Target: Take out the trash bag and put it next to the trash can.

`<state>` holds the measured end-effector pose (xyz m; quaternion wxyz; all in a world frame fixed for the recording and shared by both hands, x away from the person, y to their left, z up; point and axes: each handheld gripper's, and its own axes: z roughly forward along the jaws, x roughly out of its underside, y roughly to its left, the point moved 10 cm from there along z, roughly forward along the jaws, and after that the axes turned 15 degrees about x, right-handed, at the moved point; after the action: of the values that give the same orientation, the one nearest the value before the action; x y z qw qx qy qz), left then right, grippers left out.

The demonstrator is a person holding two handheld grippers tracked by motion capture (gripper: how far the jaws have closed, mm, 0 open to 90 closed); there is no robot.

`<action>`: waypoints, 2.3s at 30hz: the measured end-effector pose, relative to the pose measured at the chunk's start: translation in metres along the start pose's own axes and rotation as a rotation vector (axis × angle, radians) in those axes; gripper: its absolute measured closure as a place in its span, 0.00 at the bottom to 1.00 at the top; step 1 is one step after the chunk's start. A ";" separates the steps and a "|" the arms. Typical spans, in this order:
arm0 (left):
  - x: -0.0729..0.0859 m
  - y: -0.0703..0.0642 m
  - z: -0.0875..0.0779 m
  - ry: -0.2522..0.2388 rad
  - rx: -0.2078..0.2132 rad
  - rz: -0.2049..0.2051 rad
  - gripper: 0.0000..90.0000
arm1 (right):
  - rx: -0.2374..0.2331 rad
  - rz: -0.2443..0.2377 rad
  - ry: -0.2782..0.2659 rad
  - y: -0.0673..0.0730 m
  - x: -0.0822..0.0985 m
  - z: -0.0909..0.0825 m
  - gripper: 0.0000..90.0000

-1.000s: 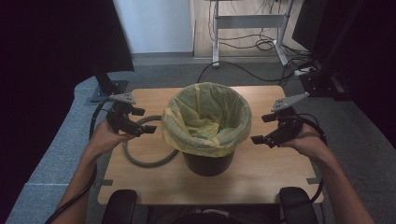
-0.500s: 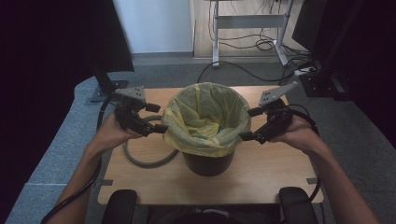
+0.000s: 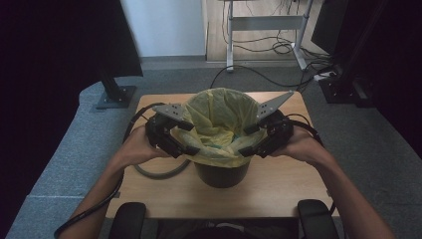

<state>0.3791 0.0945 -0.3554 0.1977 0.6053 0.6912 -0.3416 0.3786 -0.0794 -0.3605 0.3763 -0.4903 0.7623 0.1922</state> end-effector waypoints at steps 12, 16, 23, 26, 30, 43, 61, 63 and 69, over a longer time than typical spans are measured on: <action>0.002 -0.006 -0.004 -0.049 0.074 -0.011 0.64 | -0.108 -0.002 -0.042 0.008 -0.003 -0.011 0.82; -0.001 -0.005 -0.010 -0.070 0.045 -0.003 0.93 | -0.091 -0.004 -0.050 0.005 -0.006 -0.014 0.97; -0.009 0.000 -0.016 -0.097 0.042 -0.016 0.71 | -0.057 -0.005 -0.043 -0.002 -0.014 -0.012 0.99; -0.015 -0.004 -0.016 -0.115 0.078 -0.016 0.56 | -0.039 0.007 -0.052 -0.008 -0.020 -0.011 0.99; -0.019 -0.008 -0.010 -0.097 0.106 -0.017 0.48 | -0.007 0.017 -0.062 -0.017 -0.027 -0.009 0.99; -0.021 0.011 -0.005 -0.045 -0.004 -0.062 0.99 | 0.053 0.037 -0.084 -0.035 -0.039 -0.008 0.99; -0.035 0.064 -0.058 -0.182 -0.174 -0.160 0.99 | 0.125 0.098 -0.046 -0.058 -0.025 -0.007 0.59; -0.035 0.070 -0.061 -0.182 -0.197 -0.173 0.99 | 0.128 0.108 -0.037 -0.062 -0.023 -0.004 0.67; -0.029 0.091 -0.067 -0.144 -0.255 -0.222 0.99 | 0.160 0.099 -0.019 -0.073 -0.022 0.003 0.94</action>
<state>0.4824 0.1249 -0.3111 0.2830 0.4691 0.7757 -0.3133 0.4500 -0.0964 -0.3401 0.4117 -0.4186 0.7948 0.1534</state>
